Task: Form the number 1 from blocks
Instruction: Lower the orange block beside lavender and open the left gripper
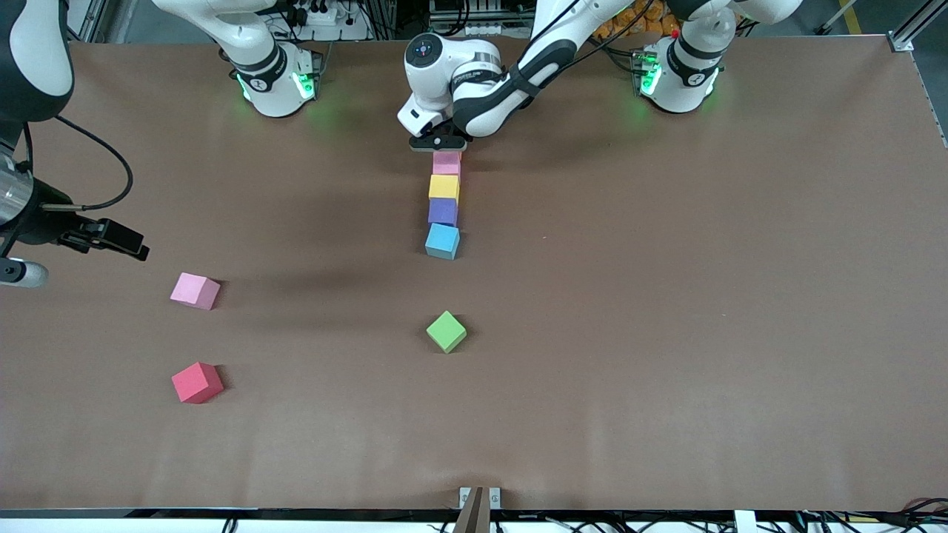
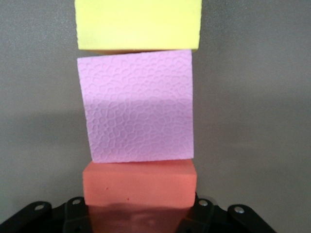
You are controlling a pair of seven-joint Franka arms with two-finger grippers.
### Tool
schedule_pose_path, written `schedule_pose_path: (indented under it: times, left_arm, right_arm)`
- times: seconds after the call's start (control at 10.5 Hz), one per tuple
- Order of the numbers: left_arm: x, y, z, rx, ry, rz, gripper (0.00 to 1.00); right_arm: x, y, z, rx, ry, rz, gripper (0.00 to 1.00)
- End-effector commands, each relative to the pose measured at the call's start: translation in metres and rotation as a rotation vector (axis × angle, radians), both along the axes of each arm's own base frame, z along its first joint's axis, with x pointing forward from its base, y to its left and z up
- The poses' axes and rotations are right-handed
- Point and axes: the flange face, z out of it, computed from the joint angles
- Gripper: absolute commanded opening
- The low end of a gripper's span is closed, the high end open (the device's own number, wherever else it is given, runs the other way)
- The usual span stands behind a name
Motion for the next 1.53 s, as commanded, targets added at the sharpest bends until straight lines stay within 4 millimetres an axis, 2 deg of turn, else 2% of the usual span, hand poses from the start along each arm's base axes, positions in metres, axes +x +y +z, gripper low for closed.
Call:
schedule_pose_path:
  times: [0.0,0.29,0.57,0.95,1.24,1.43]
  left_arm:
    - [0.009,0.001,0.0,-0.003,-0.03,-0.016,0.99]
    - [0.009,0.002,-0.001,0.001,-0.031,-0.027,1.0]
    - [0.011,0.0,0.008,-0.004,-0.044,-0.015,1.0]
    - [0.023,-0.01,0.039,0.021,-0.064,0.008,1.0]
    - [0.028,-0.008,0.071,0.031,-0.102,0.013,1.0]
    - [0.041,-0.003,0.096,0.026,-0.133,0.04,1.0]
  right_arm:
    - [-0.002,-0.001,0.002,-0.015,0.004,-0.015,1.0]
    - [-0.002,-0.003,0.003,-0.015,0.002,-0.015,1.0]
    - [-0.002,-0.003,0.003,-0.015,0.002,-0.016,1.0]
    - [-0.002,-0.003,0.002,-0.015,0.004,-0.016,1.0]
    - [-0.002,-0.002,0.003,-0.015,0.007,-0.021,1.0]
    - [-0.002,0.003,0.003,-0.015,0.008,-0.048,1.0]
